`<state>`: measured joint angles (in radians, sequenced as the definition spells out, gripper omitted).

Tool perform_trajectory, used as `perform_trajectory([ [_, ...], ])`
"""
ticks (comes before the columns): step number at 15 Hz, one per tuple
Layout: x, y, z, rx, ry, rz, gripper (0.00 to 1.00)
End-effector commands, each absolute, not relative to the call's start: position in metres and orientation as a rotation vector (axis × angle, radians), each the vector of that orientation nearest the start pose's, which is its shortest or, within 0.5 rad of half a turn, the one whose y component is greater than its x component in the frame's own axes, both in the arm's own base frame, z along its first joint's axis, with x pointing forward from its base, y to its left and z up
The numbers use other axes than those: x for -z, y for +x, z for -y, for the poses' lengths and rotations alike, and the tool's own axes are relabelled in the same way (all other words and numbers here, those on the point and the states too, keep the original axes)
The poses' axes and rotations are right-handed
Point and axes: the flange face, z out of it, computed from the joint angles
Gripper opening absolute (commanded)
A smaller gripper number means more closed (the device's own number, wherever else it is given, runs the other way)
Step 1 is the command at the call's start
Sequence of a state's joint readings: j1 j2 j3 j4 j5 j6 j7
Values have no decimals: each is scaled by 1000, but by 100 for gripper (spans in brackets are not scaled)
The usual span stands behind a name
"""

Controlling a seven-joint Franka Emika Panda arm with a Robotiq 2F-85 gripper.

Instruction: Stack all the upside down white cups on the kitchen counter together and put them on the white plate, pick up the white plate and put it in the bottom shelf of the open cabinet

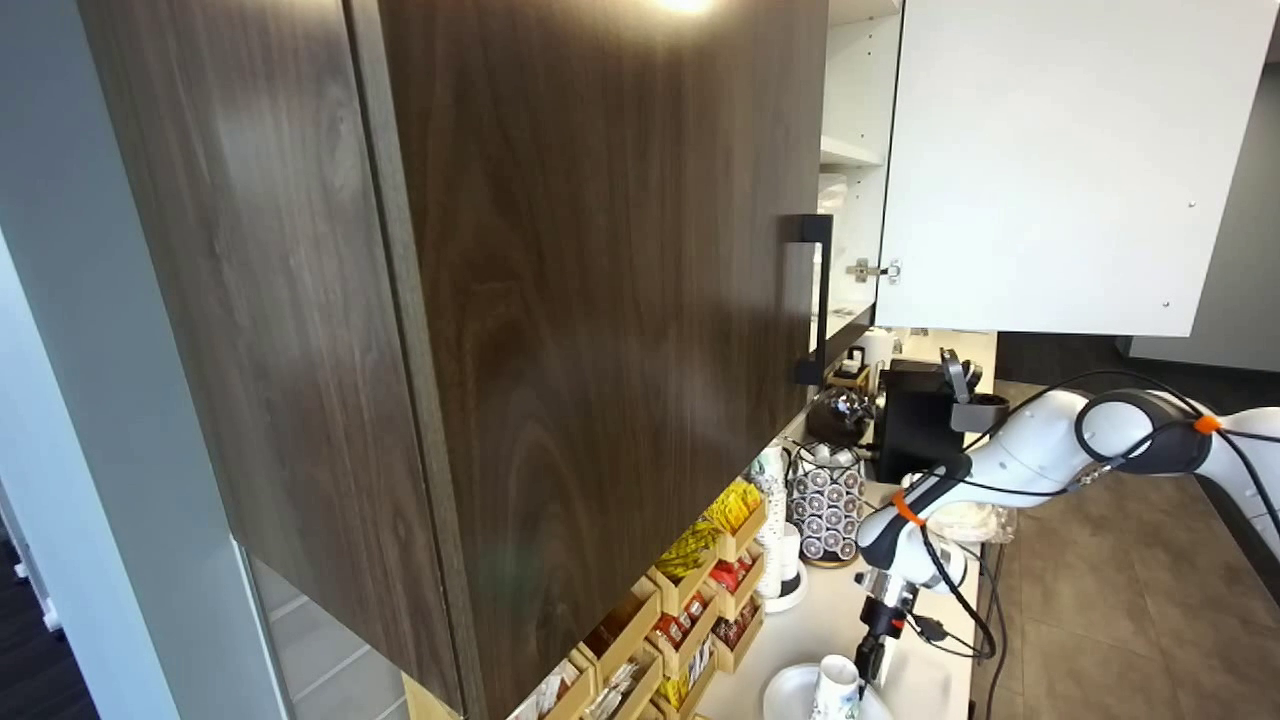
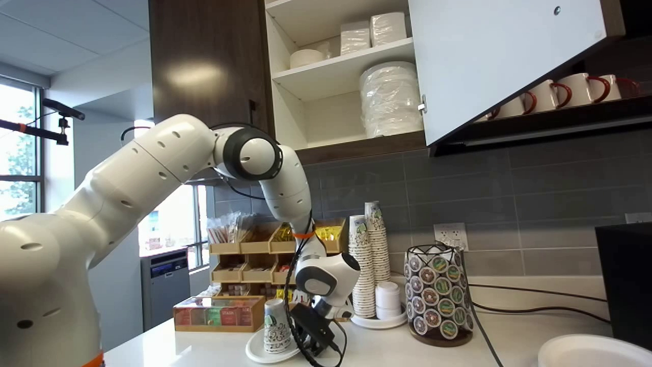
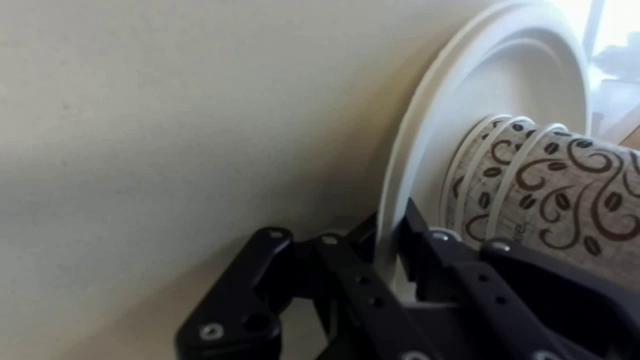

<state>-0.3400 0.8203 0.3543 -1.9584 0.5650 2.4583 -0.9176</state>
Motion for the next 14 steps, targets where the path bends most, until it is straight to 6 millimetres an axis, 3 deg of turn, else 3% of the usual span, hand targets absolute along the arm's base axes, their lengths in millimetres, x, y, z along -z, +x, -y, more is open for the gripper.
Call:
perform_trajectory([
  [1,-46,563,-15,-23,-2402,426,9],
  [8,-44,560,-2,43,-2316,370,7],
  [14,-59,561,9,108,-2213,311,8],
])
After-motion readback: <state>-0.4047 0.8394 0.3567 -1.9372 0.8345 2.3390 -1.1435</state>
